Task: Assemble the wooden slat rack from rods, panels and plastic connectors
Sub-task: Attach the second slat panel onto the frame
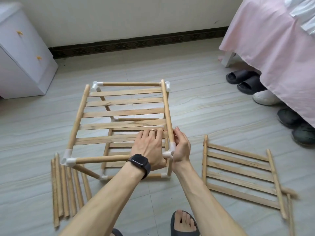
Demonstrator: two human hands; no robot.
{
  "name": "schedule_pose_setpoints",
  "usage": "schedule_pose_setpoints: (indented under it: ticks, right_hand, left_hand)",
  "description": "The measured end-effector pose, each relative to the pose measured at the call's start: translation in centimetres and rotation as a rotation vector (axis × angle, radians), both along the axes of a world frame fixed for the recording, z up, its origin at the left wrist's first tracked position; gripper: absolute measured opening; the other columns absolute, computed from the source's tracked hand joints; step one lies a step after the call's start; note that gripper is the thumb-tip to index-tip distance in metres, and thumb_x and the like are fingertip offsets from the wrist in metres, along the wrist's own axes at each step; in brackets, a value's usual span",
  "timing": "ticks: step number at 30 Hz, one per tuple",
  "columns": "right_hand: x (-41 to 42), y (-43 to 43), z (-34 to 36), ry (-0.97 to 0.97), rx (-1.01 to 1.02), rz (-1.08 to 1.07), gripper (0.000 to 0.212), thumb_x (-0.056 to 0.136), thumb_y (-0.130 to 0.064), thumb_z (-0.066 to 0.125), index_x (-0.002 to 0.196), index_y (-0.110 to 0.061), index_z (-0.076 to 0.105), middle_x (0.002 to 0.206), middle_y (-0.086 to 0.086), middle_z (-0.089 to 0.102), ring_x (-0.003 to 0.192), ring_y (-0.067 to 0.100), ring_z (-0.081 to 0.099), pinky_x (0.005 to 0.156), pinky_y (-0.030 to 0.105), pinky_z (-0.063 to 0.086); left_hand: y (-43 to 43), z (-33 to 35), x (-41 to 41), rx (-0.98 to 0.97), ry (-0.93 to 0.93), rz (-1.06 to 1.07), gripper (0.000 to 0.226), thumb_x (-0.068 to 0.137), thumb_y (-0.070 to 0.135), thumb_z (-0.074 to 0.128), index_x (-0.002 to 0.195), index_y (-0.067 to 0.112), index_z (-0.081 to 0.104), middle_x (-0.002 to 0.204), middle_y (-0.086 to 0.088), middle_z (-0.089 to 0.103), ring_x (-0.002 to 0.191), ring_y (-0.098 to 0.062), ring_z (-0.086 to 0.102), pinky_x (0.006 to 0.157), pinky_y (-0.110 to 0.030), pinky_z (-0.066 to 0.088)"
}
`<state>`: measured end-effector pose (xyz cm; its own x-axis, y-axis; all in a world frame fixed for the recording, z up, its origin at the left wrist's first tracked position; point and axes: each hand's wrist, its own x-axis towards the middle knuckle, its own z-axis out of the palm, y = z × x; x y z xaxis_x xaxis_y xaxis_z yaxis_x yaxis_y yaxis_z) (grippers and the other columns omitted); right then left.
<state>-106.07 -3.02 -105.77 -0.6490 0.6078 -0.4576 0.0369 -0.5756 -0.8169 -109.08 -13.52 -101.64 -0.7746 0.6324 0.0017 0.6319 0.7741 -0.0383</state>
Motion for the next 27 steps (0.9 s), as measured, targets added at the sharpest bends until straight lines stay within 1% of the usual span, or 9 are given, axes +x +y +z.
schedule_pose_setpoints:
  ticks: [4,8,10,16,18,20,22,24,27]
  right_hand:
    - [-0.3,-0.3,-0.2,-0.017,-0.057,-0.047,0.038,0.084,-0.031,0.07,0.096,0.005,0.072,0.091,0.012,0.072,0.085,0.027,0.064,0.075,0.038,0.048]
    - [-0.7,-0.6,0.0,-0.082,-0.048,-0.066,0.037,0.083,-0.03,0.071,0.096,0.005,0.073,0.083,0.008,0.073,0.069,0.02,0.061,0.056,0.03,0.044]
    - [-0.7,-0.8,0.0,-0.1,-0.052,-0.075,0.036,0.08,-0.03,0.072,0.093,0.004,0.074,0.08,0.008,0.071,0.067,0.02,0.059,0.056,0.03,0.044]
    - [-0.1,-0.6,0.0,-0.106,-0.005,-0.046,0.024,0.089,-0.025,0.07,0.086,-0.001,0.071,0.072,0.002,0.068,0.062,0.015,0.058,0.049,0.024,0.044]
    - [0.6,-0.2,0.4,-0.104,0.113,0.059,0.024,0.095,-0.027,0.067,0.083,-0.006,0.066,0.063,-0.01,0.065,0.055,0.009,0.057,0.043,0.021,0.043]
    - [1.8,0.2,0.8,-0.136,0.314,0.22,0.03,0.098,-0.036,0.064,0.082,-0.011,0.065,0.059,-0.013,0.063,0.056,0.006,0.059,0.049,0.022,0.046]
    - [3.5,0.9,1.3,-0.163,0.552,0.419,0.031,0.097,-0.045,0.063,0.081,-0.018,0.067,0.064,-0.013,0.066,0.067,0.01,0.061,0.062,0.023,0.045]
    - [4.9,1.7,2.0,-0.198,0.798,0.556,0.025,0.093,-0.048,0.066,0.081,-0.026,0.066,0.073,-0.015,0.069,0.072,0.002,0.062,0.063,0.013,0.041]
    - [5.5,2.8,3.9,-0.161,1.04,0.562,0.015,0.09,-0.045,0.07,0.09,-0.032,0.061,0.092,-0.013,0.064,0.079,-0.006,0.059,0.063,0.009,0.039]
  left_hand:
    - [-0.3,-0.3,-0.2,0.027,0.031,-0.022,0.068,0.059,0.049,0.04,0.117,0.016,0.049,0.102,-0.004,0.062,0.102,-0.028,0.052,0.087,-0.037,0.041]
    - [-0.4,0.0,-0.3,0.081,0.066,-0.041,0.066,0.059,0.048,0.023,0.105,0.012,0.055,0.09,-0.007,0.063,0.088,-0.031,0.056,0.079,-0.04,0.044]
    - [-0.6,0.1,-0.2,0.066,0.068,-0.05,0.065,0.059,0.045,0.021,0.103,0.013,0.055,0.088,-0.006,0.062,0.084,-0.031,0.056,0.078,-0.039,0.043]
    - [-0.9,-0.1,0.0,-0.029,0.005,-0.071,0.052,0.065,0.039,0.048,0.111,0.015,0.051,0.096,-0.004,0.06,0.089,-0.027,0.054,0.081,-0.037,0.042]
    - [-1.3,0.0,0.0,-0.061,0.0,-0.108,0.053,0.069,0.041,0.052,0.115,0.016,0.048,0.102,-0.004,0.058,0.093,-0.026,0.051,0.084,-0.037,0.043]
    - [-2.3,0.0,0.3,-0.086,0.0,-0.16,0.054,0.07,0.042,0.055,0.116,0.016,0.048,0.104,-0.003,0.058,0.092,-0.026,0.05,0.085,-0.037,0.044]
    - [-3.8,0.0,0.7,-0.105,0.017,-0.224,0.054,0.069,0.041,0.061,0.116,0.017,0.049,0.102,-0.002,0.059,0.087,-0.024,0.05,0.081,-0.036,0.048]
    - [-5.7,0.1,0.9,-0.128,0.042,-0.309,0.055,0.072,0.037,0.061,0.121,0.016,0.049,0.108,-0.002,0.06,0.091,-0.023,0.054,0.082,-0.035,0.051]
    - [-9.5,0.9,0.4,-0.183,0.058,-0.417,0.06,0.075,0.027,0.06,0.132,0.022,0.041,0.125,0.001,0.059,0.109,-0.022,0.057,0.096,-0.037,0.049]
